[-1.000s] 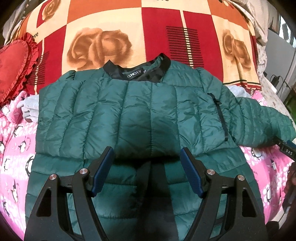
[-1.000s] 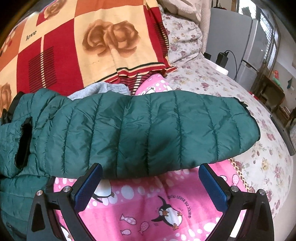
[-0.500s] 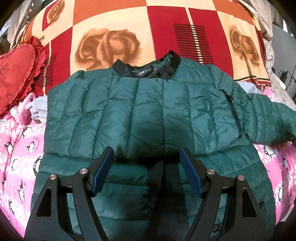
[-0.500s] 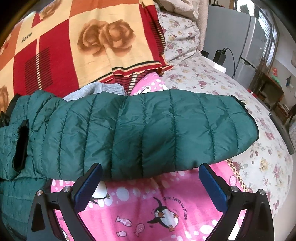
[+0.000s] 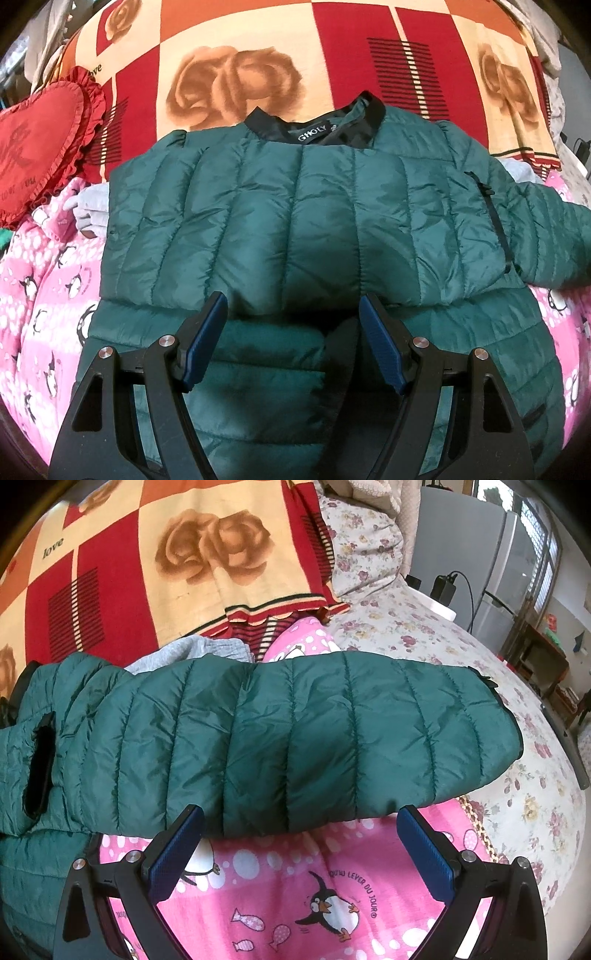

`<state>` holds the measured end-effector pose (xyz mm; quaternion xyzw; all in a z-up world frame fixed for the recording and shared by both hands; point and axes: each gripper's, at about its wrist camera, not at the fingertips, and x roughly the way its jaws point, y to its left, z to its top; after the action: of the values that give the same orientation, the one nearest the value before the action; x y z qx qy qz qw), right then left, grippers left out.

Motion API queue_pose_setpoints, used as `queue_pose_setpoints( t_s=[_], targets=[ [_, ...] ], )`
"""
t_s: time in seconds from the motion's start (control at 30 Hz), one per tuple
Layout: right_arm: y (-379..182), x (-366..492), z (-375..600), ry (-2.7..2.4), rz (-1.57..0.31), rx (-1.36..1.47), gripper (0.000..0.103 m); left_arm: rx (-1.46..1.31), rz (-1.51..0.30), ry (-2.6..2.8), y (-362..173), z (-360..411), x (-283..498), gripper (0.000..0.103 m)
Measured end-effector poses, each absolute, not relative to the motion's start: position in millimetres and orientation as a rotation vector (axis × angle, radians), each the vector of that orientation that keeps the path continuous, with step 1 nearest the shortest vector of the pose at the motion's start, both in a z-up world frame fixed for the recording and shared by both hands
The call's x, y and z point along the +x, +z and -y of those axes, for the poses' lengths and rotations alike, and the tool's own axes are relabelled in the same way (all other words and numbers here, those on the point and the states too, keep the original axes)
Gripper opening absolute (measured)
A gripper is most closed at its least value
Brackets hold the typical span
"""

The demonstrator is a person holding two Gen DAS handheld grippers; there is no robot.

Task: Fold large clothes
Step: 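Move the right gripper to the other sleeve cuff of the jacket, then grasp the sleeve cuff with the right gripper and fold it across the body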

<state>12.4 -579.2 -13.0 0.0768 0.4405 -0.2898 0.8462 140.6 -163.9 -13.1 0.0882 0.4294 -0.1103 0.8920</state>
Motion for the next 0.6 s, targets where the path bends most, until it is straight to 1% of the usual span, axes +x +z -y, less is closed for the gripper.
queue_pose_setpoints(
  t_s=[0.13, 0.23, 0.6],
  targets=[
    [-11.6, 11.9, 583.0, -0.61, -0.927, 0.18, 0.102, 0.163, -0.911, -0.237, -14.2, 160.2, 146.0, 0.074],
    [-7.5, 7.1, 596.5, -0.628, -0.926, 0.202, 0.102, 0.087, -0.947, -0.256, -15.4, 149.6, 155.7, 0.074],
    [19.6, -24.9, 693.5, -0.834, -0.846, 0.338, 0.102, -0.027, -0.989, -0.175, -20.2, 114.0, 187.4, 0.074]
  ],
)
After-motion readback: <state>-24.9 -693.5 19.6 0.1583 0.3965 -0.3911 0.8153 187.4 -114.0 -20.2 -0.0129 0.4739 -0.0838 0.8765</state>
